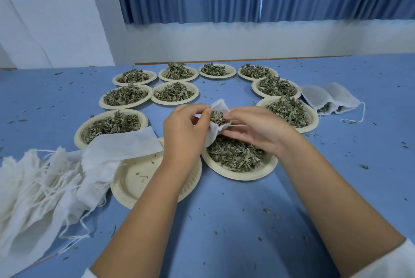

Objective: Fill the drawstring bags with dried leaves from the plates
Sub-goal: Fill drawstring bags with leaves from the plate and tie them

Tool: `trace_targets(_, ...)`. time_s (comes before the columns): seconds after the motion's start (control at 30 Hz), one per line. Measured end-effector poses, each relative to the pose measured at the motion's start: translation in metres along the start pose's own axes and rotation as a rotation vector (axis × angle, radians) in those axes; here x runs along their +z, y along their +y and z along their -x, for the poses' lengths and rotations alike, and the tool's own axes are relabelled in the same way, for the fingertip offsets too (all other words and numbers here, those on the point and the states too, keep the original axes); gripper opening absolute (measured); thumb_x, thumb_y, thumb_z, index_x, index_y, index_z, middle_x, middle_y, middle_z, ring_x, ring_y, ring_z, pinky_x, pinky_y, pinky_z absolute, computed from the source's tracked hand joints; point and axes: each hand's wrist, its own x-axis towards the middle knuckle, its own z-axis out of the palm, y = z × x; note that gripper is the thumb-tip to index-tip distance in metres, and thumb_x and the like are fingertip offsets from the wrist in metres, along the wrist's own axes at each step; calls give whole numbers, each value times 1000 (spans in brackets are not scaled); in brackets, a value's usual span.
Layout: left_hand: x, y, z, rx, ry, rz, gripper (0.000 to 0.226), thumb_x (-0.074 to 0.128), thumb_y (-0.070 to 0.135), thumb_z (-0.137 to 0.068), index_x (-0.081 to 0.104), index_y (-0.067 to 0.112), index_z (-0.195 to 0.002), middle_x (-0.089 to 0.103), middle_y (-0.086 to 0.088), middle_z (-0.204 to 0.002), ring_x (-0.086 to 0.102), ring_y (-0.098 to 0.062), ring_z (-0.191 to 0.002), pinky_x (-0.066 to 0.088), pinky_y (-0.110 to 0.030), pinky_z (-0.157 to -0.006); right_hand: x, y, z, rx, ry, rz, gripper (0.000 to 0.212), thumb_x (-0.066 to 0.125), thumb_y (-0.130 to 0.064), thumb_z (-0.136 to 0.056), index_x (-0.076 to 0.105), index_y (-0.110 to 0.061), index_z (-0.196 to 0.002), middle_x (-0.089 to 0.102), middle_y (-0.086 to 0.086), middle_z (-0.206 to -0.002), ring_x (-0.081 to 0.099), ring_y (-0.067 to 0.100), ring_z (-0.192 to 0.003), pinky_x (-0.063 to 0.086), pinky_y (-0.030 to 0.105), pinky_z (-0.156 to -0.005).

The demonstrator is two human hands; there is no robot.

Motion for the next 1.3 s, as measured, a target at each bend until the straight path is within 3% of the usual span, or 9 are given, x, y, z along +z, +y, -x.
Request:
trace_targets(0.17, 3, -1, 2, 9, -7, -35, 10, 67, 21, -92, 76, 22, -94, 69, 5, -92, 65, -7, -76, 43, -9, -72, 2, 2, 0, 13, 6, 31, 10, 69, -12, -88, 70, -4, -93, 68, 7, -79, 71, 18, -71, 60, 29, -72)
trace_targets(0.33, 3, -2, 1, -38, -9, 10, 11, 65, 22, -93, 76, 22, -94, 71, 3, -94, 68, -11, -78, 50, -24, -80, -2, -2, 2, 7, -36, -41, 7, 66, -7, -89, 69, -3, -92, 72, 9, -82, 72, 21, -78, 59, 28, -70)
trace_targets(0.53, 7, 2, 6, 101, -68, -47, 11, 67, 18, -91, 77, 20, -95, 67, 7, -94, 60, -3, -77, 42, -8, -73, 6, 12, -2, -67, 68, 300, 11, 68, -1, -85, 67, -6, -95, 67, 1, -75, 64, 6, -62, 54, 18, -60)
trace_targets(0.67, 10, 4, 8, 230, -108, -114, 11, 68, 15, -90, 78, 17, -95, 65, 7, -92, 58, -5, -76, 43, -11, -73, 7, 20, -7, -138, 148, 446, 4, 63, 1, -84, 62, -2, -87, 61, 7, -77, 62, 17, -70, 57, 25, -64)
trace_targets(0.73, 9, 1, 7, 203, -68, -119, 12, 67, 13, -91, 77, 15, -95, 64, 8, -91, 60, -9, -78, 44, -16, -76, 6, 20, -8, -130, 116, 390, 15, 67, -2, -85, 63, 6, -97, 64, 10, -84, 66, 18, -78, 59, 29, -72)
trace_targets(0.87, 3, -6, 0, 63, 11, -92, 11, 66, 19, -92, 75, 22, -94, 65, 8, -93, 61, -2, -71, 44, -16, -75, -2, 7, -2, -111, -10, 315, 18, 72, -22, -87, 72, -11, -102, 75, -1, -93, 71, 8, -85, 58, 25, -70)
trace_targets(1.03, 0, -12, -4, 9, 25, -158, 12, 64, 27, -93, 75, 27, -97, 63, 10, -99, 55, 9, -66, 37, -7, -65, -16, 6, -5, -307, 160, 934, 12, 72, -23, -85, 72, -26, -96, 69, -9, -88, 61, 6, -62, 51, 23, -63)
trace_targets(1.17, 1, -11, -4, 33, 28, -170, 12, 64, 24, -93, 76, 24, -97, 62, 6, -98, 56, 5, -66, 36, -1, -68, -13, 16, -6, -255, 28, 1279, 40, 80, -43, -74, 68, -32, -110, 64, -15, -104, 58, 3, -87, 43, 22, -78)
trace_targets(1.3, 1, -13, -5, 33, 18, -178, 14, 64, 24, -94, 76, 23, -99, 61, 4, -99, 56, 2, -70, 35, 0, -69, -5, 26, -9, -258, 10, 1416, 42, 77, -36, -79, 68, -27, -118, 66, -9, -116, 59, 12, -106, 48, 29, -89)
